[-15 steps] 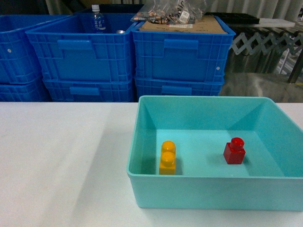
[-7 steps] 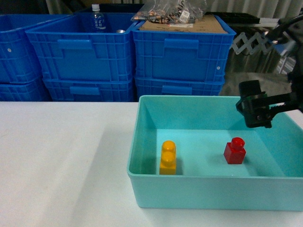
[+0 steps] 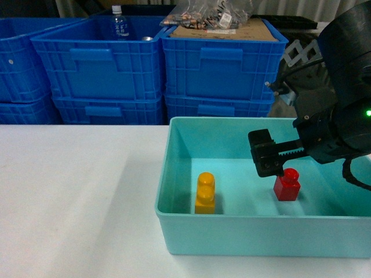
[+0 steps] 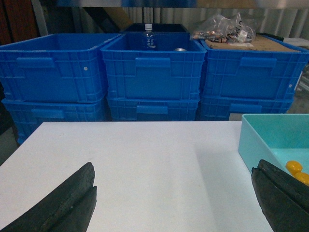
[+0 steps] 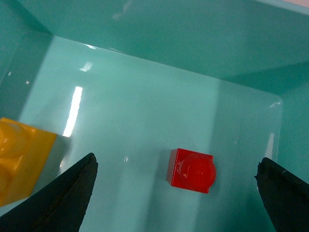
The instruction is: Pick red block from blue box to shelf
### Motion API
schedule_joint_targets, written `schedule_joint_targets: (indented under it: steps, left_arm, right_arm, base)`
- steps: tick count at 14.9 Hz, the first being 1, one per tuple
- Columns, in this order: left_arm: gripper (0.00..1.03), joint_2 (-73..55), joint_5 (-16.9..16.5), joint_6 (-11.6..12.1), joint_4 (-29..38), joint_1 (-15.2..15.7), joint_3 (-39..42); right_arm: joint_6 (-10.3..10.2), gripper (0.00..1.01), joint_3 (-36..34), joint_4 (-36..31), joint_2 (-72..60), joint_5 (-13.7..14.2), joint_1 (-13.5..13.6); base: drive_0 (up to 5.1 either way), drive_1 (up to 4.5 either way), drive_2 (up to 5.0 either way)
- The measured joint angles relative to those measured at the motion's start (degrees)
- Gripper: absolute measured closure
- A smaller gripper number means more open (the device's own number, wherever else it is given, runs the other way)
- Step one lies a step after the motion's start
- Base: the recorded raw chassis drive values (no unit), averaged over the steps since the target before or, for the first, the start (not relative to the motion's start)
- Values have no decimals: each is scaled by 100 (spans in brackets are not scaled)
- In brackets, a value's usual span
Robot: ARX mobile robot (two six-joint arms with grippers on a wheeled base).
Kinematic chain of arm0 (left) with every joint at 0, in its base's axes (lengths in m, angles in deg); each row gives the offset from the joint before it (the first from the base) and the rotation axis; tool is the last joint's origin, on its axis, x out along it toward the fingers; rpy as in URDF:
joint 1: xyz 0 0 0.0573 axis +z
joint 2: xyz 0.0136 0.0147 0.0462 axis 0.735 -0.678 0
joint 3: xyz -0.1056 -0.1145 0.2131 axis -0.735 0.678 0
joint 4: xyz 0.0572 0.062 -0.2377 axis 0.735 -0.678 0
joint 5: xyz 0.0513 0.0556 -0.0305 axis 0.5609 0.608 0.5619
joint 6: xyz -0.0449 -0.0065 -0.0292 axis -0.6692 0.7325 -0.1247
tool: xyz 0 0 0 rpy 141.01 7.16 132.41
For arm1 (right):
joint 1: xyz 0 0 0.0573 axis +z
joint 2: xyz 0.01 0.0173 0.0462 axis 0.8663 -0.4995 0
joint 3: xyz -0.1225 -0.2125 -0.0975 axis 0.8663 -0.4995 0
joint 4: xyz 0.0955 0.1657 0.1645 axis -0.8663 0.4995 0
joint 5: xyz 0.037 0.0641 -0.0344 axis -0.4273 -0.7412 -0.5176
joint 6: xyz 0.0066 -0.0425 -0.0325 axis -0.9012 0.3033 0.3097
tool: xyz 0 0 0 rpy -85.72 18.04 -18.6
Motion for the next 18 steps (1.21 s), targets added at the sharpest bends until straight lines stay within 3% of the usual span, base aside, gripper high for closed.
schedule_joint_targets:
  steps: [4, 8, 11, 14, 18]
  left_arm:
    - [5, 0, 0, 0, 2, 0, 0]
    - [5, 0, 0, -2, 0, 0, 0]
    - [5, 0, 0, -2, 0, 0, 0]
    - [5, 0, 0, -2, 0, 0, 0]
    - [5, 0, 0, -2, 0, 0, 0]
  right_arm:
    - [-225, 3, 588, 116, -909, 352, 0]
    - [-337, 4, 776, 192, -1309, 496, 0]
    - [-466, 42, 813, 361, -1412, 511, 2]
    - [-514, 70, 748, 92, -1373, 511, -4]
    - [-509, 73, -625, -1064, 378, 426, -35]
  base:
    - [0, 0, 0]
    - [0, 0, 0]
    - [0, 0, 0]
    - [0, 0, 0]
    - [0, 0, 0]
